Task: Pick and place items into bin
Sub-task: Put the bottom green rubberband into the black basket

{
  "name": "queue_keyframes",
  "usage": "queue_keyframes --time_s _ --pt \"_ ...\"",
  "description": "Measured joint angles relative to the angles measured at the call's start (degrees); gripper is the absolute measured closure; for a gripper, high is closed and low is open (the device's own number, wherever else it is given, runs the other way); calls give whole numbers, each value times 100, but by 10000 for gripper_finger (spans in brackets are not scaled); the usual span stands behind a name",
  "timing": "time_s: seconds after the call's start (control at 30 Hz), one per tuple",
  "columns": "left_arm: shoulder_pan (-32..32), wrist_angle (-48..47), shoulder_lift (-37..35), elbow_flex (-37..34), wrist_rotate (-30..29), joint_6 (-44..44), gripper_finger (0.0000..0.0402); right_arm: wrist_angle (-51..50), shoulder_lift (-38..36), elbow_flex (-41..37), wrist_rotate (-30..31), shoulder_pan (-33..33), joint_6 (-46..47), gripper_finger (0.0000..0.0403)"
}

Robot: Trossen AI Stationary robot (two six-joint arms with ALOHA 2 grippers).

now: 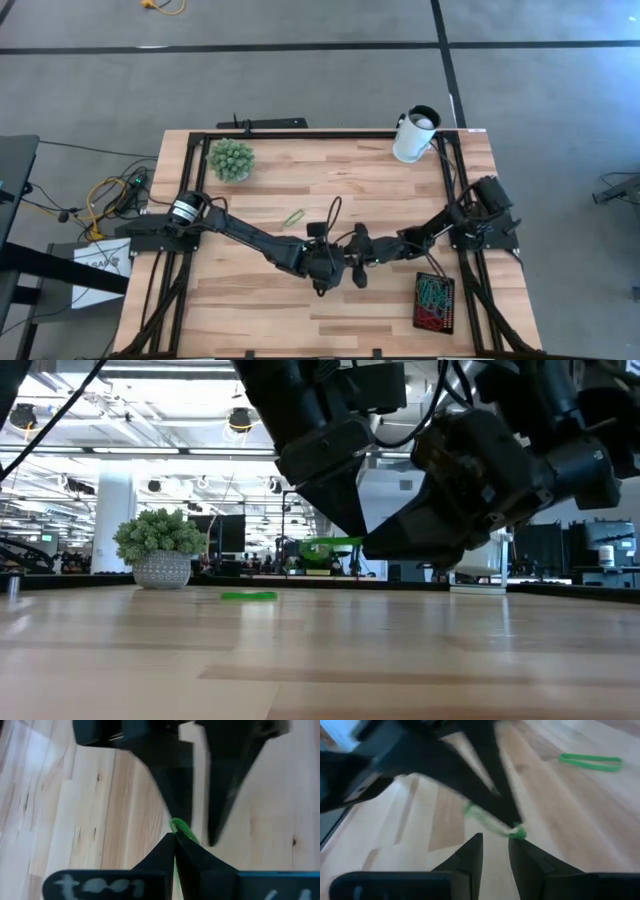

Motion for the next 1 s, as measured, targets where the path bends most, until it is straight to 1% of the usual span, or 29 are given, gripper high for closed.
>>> queue_keyframes --time_s 0.37,0.63,0.73,0.87,1.0 --pt "-35 2 -2 2 36 -41 401 -232 10 -4 0 -72 0 316" --pt "-36 48 -2 2 46 -46 401 -197 10 -4 18 -74 -4 320" --pt "-36 81 -2 4 150 -52 401 -204 10 -3 20 -74 -10 340" --pt "-36 112 -4 4 199 -64 401 -206 10 -4 14 -72 -300 391" --pt "-36 114 -4 4 170 -105 400 -212 10 -4 12 -72 -427 395"
